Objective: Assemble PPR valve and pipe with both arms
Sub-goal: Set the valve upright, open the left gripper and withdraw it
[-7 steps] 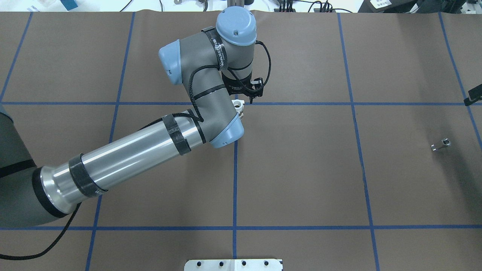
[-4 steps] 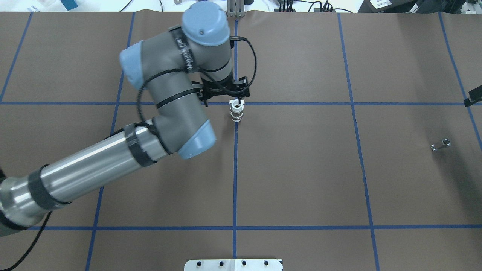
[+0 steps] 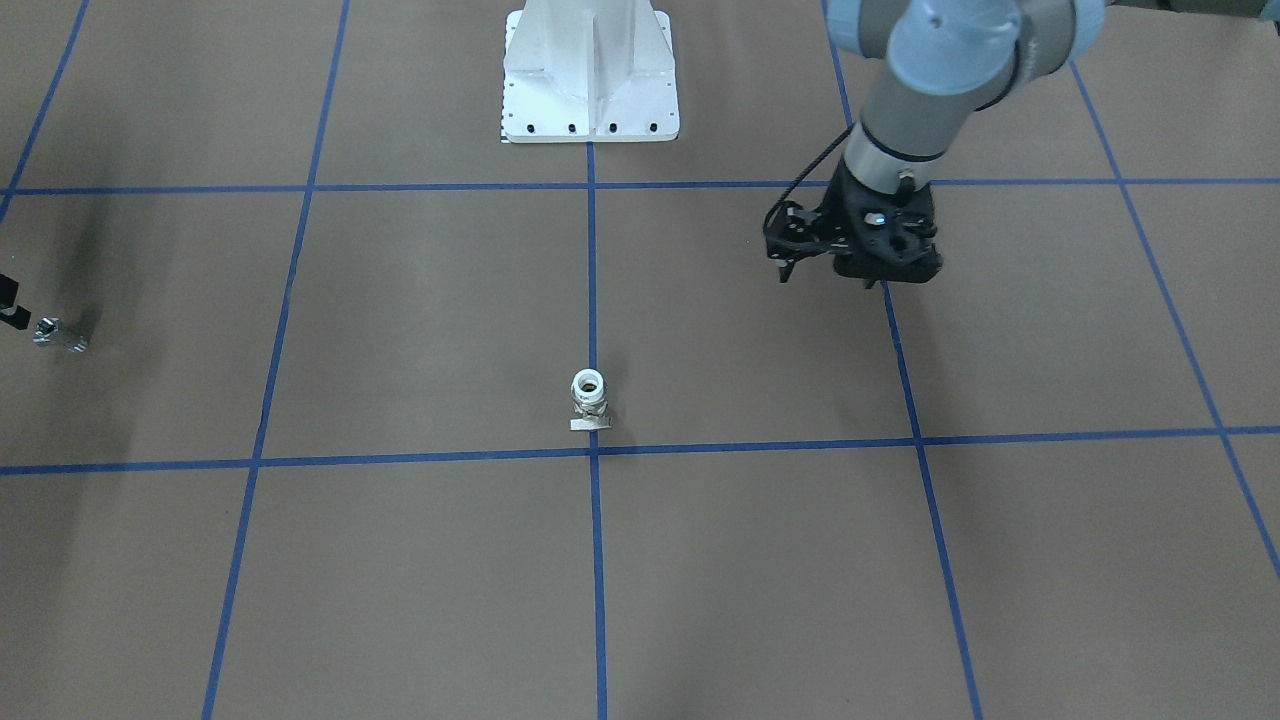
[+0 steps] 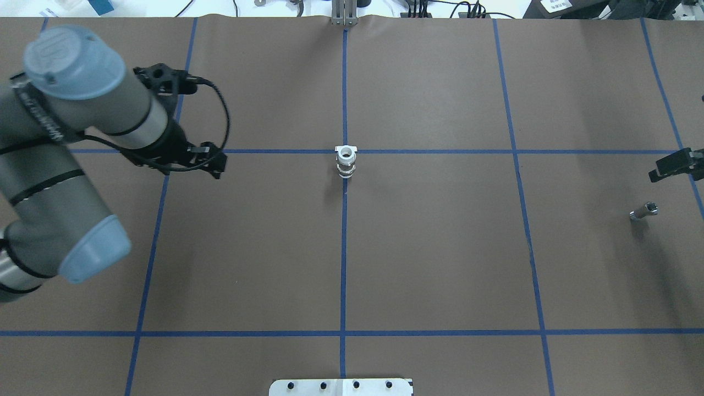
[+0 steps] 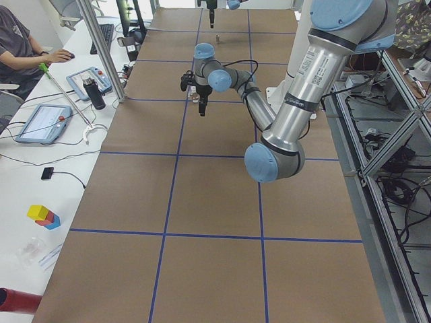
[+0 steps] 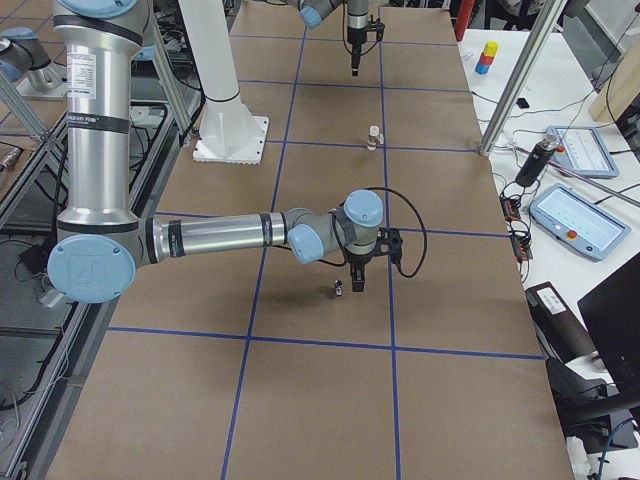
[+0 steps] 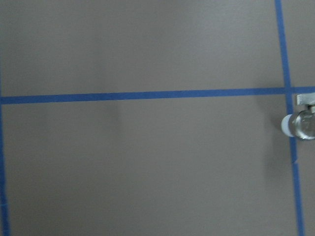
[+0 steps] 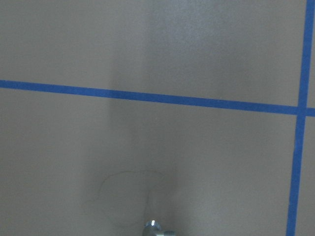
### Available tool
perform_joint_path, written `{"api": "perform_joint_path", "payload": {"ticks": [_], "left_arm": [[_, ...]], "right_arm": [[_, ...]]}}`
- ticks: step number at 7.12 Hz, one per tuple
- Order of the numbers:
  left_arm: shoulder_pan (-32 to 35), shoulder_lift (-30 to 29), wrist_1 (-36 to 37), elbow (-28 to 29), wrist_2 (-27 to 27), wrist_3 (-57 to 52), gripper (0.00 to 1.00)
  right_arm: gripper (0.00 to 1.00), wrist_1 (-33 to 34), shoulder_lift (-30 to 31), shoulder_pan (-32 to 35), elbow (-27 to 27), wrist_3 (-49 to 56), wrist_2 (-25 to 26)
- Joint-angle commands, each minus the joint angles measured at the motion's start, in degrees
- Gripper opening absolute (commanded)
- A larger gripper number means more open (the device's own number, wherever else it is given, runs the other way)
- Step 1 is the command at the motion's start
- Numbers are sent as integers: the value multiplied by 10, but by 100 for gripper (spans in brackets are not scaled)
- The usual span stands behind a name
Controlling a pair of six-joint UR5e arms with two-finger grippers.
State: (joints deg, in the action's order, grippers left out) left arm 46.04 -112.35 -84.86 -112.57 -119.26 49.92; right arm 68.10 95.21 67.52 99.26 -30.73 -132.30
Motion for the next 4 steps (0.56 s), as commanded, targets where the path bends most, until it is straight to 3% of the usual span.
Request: {"api": "perform_joint_path", "payload": {"ticks": [1, 4], "left_arm": [[71, 77, 2, -23, -87, -90, 100], [71, 77, 2, -21, -85, -85, 100]], "right_arm": [[100, -130, 42, -54, -27, -71, 40], [100, -154, 50, -61, -37, -76, 38]]}}
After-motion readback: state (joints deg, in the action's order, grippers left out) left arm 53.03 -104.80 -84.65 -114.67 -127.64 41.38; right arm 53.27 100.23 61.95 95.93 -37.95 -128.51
